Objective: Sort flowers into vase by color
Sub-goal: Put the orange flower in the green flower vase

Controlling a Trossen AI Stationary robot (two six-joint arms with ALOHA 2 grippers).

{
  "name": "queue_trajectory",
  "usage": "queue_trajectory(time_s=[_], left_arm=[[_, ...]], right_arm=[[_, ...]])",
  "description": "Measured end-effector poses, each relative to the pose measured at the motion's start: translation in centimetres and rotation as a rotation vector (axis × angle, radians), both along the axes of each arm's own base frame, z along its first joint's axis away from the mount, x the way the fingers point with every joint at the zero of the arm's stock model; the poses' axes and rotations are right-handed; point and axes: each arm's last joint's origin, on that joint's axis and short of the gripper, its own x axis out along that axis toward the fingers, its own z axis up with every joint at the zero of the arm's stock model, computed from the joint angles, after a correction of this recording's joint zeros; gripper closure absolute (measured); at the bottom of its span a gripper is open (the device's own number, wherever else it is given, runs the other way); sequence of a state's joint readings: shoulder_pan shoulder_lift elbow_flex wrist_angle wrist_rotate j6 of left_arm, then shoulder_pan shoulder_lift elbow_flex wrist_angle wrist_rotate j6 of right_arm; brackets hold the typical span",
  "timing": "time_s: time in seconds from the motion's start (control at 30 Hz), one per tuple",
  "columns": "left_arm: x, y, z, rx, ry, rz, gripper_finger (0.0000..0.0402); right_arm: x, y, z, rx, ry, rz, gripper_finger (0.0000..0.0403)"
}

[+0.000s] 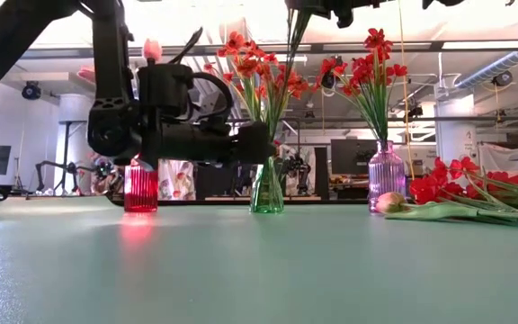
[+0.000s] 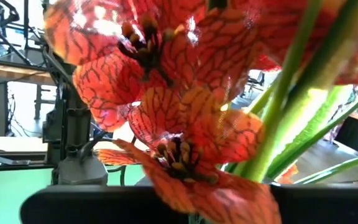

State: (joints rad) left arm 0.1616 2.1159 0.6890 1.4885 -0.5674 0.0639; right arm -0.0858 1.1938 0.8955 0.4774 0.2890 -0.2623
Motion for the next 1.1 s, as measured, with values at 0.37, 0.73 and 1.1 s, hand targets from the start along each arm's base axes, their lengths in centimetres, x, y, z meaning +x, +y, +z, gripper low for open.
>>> queue_trajectory(time_s=[0.37, 0.73, 1.1], left_arm=[[0.3, 1.4, 0.3, 0.008, -0.008, -0.019, 0.0103], [1.3, 1.8, 0.6, 0.005, 0.012, -0.029, 0.0114], [1.3, 2.1, 0.4, -0.001, 0.034, -0.022, 0.0128]], right_arm=[[0.0, -0.2, 0.0, 0.0, 0.001, -0.008, 0.039], [-0.1, -0.6, 0.4, 0.013, -0.054, -0.019, 0.039], [-0.3, -1.5, 0.5, 0.068, -0.089, -0.038, 0.039]])
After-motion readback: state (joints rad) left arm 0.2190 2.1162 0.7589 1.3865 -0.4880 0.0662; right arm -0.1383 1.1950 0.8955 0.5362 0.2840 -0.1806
